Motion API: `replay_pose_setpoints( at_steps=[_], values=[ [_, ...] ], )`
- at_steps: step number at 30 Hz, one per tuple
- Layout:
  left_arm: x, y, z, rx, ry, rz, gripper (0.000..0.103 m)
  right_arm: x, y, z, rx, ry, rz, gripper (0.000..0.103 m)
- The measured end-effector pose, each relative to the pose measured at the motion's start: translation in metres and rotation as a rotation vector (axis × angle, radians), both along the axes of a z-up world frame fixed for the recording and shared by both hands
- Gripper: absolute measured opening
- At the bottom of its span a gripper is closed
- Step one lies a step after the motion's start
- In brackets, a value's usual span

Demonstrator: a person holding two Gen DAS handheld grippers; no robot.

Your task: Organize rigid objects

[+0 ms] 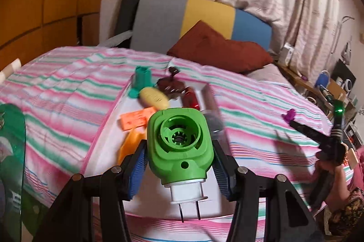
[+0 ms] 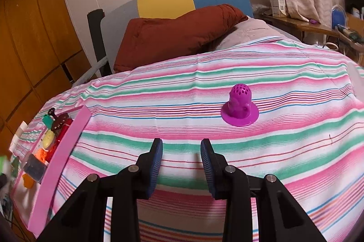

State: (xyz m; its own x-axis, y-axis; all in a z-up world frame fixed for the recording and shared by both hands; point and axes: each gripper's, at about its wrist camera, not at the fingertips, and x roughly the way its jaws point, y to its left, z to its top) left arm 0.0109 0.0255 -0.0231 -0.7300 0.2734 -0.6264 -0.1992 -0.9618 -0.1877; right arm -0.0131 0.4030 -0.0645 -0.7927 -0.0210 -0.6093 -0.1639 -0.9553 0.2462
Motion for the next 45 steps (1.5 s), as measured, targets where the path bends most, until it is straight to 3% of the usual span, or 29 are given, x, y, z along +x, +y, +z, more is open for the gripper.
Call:
replay_pose_setpoints(
  at_steps=[6,15,20,22,23,24,28,33,37,42,45],
  values=[
    [-0.013,-0.003,-0.017,-0.005,-0.057,0.002,0.054,0.008,-0.015,0.002,-0.046,-0.006,0.023,0.035],
    [-0.031,0.001,-0.035,-0.037,-0.121,0.003,0.054,0.025,-0.068,0.009,-0.115,0.007,0.166,0.035],
    [-0.038,-0.003,-0.044,-0.027,-0.156,0.017,0.054,0.030,-0.080,0.019,-0.045,0.029,0.165,0.036],
    [-0.040,-0.005,-0.046,-0.023,-0.161,0.020,0.054,0.030,-0.065,0.025,0.012,0.044,0.083,0.052],
    [-0.040,-0.005,-0.047,-0.019,-0.161,0.018,0.054,0.028,-0.057,0.026,0.034,0.049,0.043,0.068],
    [-0.042,-0.005,-0.048,-0.022,-0.163,0.017,0.054,0.025,-0.044,0.027,0.061,0.054,-0.008,0.076],
    [-0.044,0.000,-0.049,-0.044,-0.156,0.010,0.054,-0.003,0.002,0.023,0.156,0.007,-0.126,0.076],
    [-0.042,0.002,-0.049,-0.063,-0.148,0.008,0.054,-0.043,0.042,0.009,0.150,-0.093,-0.181,0.062],
    [-0.039,0.001,-0.042,-0.062,-0.123,0.011,0.054,-0.065,0.059,0.003,0.115,-0.127,-0.188,0.059],
    [-0.035,-0.004,-0.035,-0.048,-0.112,0.018,0.055,-0.087,0.057,-0.004,0.128,-0.178,-0.149,0.033],
    [-0.031,-0.008,-0.031,-0.033,-0.105,0.027,0.055,-0.086,0.057,-0.003,0.120,-0.163,-0.143,0.033]
  ],
)
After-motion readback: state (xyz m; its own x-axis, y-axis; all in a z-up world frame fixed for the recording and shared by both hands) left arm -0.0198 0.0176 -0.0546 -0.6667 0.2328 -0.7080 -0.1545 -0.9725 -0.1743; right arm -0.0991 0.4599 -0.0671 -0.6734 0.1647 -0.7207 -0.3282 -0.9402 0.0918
